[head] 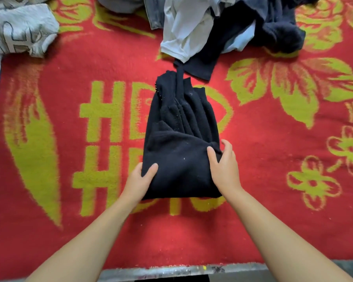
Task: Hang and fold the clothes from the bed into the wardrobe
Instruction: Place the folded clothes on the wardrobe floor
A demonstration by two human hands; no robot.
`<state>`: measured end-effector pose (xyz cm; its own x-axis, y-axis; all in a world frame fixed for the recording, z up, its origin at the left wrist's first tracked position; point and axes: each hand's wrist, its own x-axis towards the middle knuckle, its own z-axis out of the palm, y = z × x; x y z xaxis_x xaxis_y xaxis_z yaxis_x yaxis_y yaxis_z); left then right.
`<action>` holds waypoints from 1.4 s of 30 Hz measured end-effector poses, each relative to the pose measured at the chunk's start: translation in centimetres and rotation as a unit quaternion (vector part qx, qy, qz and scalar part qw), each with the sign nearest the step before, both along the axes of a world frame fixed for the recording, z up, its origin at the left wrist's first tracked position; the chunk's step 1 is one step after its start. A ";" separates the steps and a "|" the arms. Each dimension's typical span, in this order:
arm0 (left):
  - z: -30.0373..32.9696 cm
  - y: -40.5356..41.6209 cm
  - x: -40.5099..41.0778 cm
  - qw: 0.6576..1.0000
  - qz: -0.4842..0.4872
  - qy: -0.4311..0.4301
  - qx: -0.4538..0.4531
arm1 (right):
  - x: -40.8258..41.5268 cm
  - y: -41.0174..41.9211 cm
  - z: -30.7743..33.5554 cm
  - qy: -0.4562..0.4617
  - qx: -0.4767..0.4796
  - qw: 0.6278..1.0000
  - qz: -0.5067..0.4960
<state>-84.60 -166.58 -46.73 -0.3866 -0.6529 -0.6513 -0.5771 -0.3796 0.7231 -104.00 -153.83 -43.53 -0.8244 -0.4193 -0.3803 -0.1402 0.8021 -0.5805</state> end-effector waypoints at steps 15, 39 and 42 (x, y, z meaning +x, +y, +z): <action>1.0 2.2 -2.8 0.739 -0.430 -0.111 -0.507 | 5.8 1.7 0.9 0.288 0.063 0.866 0.403; -0.4 0.9 0.5 0.661 -0.573 -0.198 -0.442 | 5.4 6.6 0.5 0.239 0.192 0.791 0.530; -0.2 1.6 -1.1 0.657 -0.581 -0.241 -0.415 | 3.5 3.3 0.5 0.239 0.217 0.813 0.484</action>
